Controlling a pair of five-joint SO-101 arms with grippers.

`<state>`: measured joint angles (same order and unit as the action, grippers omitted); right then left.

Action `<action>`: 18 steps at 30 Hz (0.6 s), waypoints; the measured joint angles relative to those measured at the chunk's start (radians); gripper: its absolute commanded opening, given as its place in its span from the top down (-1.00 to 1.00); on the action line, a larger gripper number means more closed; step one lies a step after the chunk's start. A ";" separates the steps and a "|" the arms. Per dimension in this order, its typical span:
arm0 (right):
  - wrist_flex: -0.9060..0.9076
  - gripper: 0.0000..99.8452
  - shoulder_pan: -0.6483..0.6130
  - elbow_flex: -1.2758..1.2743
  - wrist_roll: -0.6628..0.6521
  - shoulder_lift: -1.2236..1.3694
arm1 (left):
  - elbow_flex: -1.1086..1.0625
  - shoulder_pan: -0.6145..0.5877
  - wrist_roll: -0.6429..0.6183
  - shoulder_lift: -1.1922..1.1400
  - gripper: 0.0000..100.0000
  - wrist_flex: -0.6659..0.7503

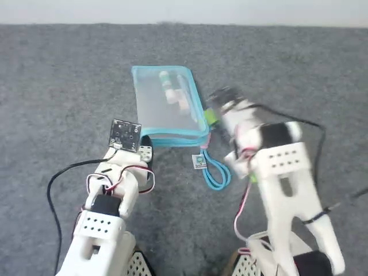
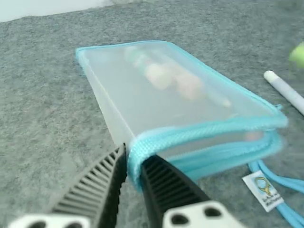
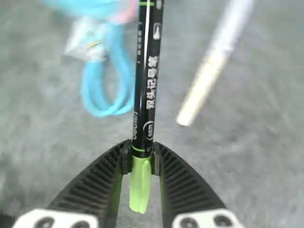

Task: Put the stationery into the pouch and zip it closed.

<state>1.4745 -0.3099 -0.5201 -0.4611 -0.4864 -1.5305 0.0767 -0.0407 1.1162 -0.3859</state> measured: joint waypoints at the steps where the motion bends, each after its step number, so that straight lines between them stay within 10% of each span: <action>1: 0.002 0.99 -0.037 -0.008 -0.009 0.000 | 0.000 0.008 0.000 0.000 0.98 0.000; 18: 0.003 0.99 -0.160 -0.014 0.021 0.138 | 0.000 0.097 0.083 0.000 0.98 0.000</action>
<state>1.4776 -0.4695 -0.5340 -0.4396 -0.3483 -1.5305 0.1734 0.0422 1.1162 -0.3859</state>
